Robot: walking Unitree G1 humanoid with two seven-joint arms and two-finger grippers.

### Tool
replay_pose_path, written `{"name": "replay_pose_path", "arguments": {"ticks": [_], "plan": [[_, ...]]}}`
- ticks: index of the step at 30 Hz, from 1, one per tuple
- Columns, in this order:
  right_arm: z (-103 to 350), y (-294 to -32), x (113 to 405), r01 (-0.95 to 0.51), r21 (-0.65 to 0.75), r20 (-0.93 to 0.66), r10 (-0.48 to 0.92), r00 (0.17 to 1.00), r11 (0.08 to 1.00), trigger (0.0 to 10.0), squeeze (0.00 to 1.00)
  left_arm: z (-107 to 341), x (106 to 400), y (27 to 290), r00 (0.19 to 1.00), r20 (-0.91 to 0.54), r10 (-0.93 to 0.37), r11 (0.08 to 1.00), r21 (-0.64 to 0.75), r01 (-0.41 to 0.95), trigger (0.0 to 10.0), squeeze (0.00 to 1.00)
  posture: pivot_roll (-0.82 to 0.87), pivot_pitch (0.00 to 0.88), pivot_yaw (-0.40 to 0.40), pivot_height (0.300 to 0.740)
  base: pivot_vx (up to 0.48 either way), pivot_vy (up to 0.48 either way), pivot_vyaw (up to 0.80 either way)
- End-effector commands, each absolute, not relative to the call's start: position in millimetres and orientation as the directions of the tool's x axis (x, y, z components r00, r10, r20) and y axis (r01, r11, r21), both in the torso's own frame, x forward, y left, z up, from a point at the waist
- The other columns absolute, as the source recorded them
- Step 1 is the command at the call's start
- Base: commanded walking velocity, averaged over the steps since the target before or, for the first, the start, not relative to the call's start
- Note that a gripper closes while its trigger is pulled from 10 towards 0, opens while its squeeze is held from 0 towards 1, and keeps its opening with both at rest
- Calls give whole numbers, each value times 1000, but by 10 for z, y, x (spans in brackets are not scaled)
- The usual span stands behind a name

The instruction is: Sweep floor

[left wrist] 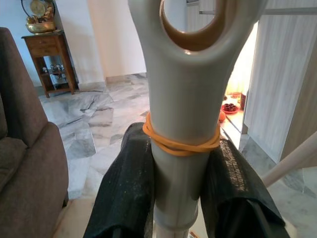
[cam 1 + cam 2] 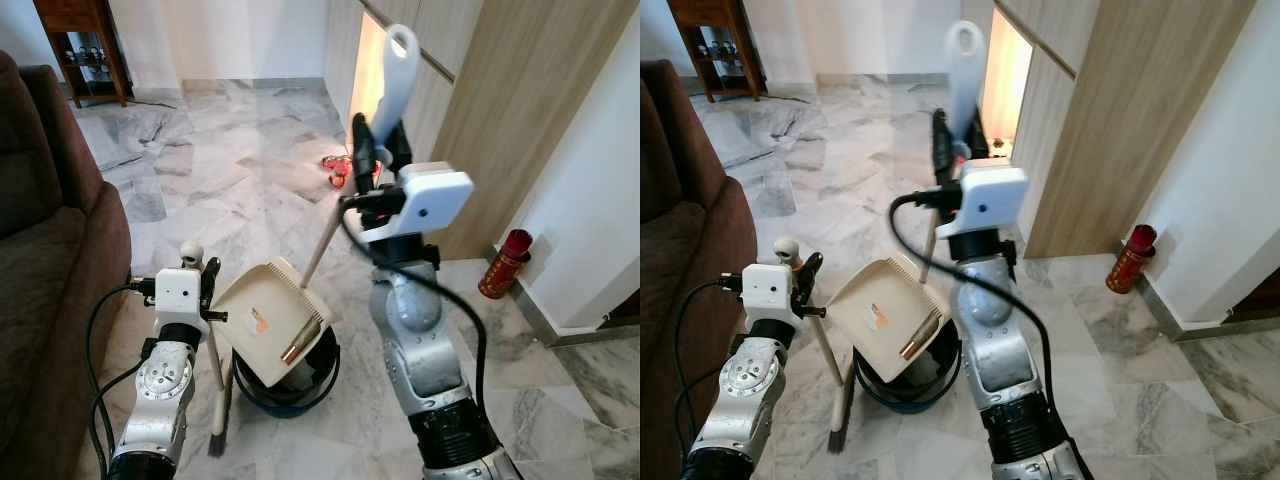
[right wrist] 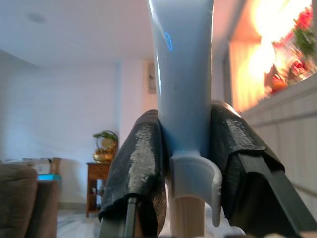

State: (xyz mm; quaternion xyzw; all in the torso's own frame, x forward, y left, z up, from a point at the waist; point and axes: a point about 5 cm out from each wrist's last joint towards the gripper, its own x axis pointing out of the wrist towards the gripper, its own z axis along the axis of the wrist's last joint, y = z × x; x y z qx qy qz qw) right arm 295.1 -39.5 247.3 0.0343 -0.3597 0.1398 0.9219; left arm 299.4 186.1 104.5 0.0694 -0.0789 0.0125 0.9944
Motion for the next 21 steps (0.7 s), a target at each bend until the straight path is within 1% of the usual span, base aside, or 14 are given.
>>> {"name": "replay_pose_path", "arguments": {"ticks": [1, 4, 10, 13, 15, 18, 21], "plan": [[2675, -350, 2802, -302, -59, 765, 238, 599, 952, 10000, 0, 1173, 3013, 1813, 974, 226, -16, 989, 149, -18, 10000, 0, 103, 12, -48, 740, 0, 0, 0], [2691, -268, 2726, -306, -122, 783, 281, 555, 944, 10000, 0, 1172, 3012, 1804, 974, 226, -20, 988, 151, -15, 10000, 0, 103, 13, -48, 740, 0, 0, 0], [2693, -221, 2671, -295, -162, 795, 302, 527, 942, 10000, 0, 1168, 3010, 1787, 974, 226, -31, 987, 160, -6, 10000, 0, 102, 11, -49, 740, 0, 0, 0], [2729, -220, 2623, -261, -181, 821, 292, 491, 948, 10000, 0, 1165, 3010, 1777, 973, 226, -38, 986, 167, -1, 10000, 0, 100, 10, -47, 740, 0, 0, 0], [2737, -220, 2611, -255, -181, 826, 288, 484, 950, 10000, 0, 1164, 3009, 1775, 973, 226, -39, 986, 168, 1, 10000, 0, 100, 10, -47, 740, 0, 0, 0], [2780, -246, 2567, -211, -175, 853, 255, 455, 962, 10000, 0, 1169, 3013, 1762, 973, 227, -46, 985, 173, 6, 10000, 0, 101, 9, -48, 740, 0, 0, 0], [2783, -240, 2557, -210, -180, 856, 258, 448, 961, 10000, 0, 1169, 3014, 1760, 973, 227, -47, 985, 174, 7, 10000, 0, 101, 7, -48, 740, 0, 0, 0]]}}
